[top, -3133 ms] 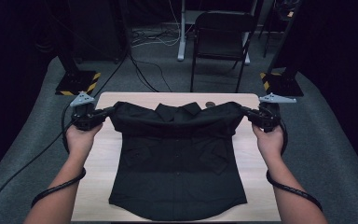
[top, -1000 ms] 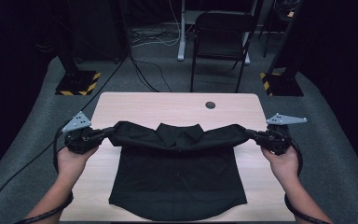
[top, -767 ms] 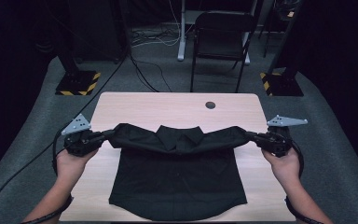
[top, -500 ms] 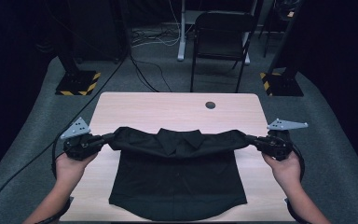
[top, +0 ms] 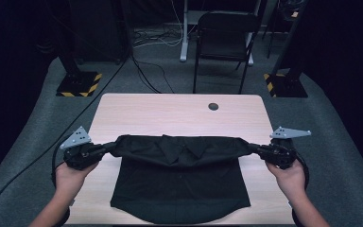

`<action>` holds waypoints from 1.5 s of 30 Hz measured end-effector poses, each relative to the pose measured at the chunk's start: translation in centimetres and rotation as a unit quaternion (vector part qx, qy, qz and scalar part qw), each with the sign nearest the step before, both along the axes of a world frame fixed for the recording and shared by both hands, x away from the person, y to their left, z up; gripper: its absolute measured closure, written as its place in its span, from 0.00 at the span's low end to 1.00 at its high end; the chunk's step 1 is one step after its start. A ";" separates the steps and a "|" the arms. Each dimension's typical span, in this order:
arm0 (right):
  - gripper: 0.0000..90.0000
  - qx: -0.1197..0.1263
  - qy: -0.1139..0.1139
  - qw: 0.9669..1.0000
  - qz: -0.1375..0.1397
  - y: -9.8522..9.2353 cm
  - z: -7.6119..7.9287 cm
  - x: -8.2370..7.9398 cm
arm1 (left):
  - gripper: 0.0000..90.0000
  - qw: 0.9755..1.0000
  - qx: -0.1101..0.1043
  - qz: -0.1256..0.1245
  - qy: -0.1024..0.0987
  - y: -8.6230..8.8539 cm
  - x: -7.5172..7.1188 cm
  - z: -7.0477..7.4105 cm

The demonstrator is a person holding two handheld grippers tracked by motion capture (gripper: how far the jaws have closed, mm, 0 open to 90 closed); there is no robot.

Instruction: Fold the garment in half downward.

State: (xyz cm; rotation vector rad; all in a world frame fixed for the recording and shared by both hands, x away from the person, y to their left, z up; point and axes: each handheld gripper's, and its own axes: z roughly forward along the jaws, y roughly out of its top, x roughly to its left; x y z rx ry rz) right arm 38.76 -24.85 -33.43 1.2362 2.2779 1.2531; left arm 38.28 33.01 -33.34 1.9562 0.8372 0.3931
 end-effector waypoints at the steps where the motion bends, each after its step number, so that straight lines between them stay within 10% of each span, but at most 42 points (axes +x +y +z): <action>1: 0.99 -0.002 0.000 1.000 0.001 0.0 -0.1 -0.1 | 0.98 1.000 -0.002 0.000 0.001 0.0 -0.1 -0.1; 45: 0.99 -0.017 0.041 0.999 0.016 -0.3 -3.0 -2.8 | 0.98 0.999 0.006 -0.022 0.043 -0.3 -3.3 -4.1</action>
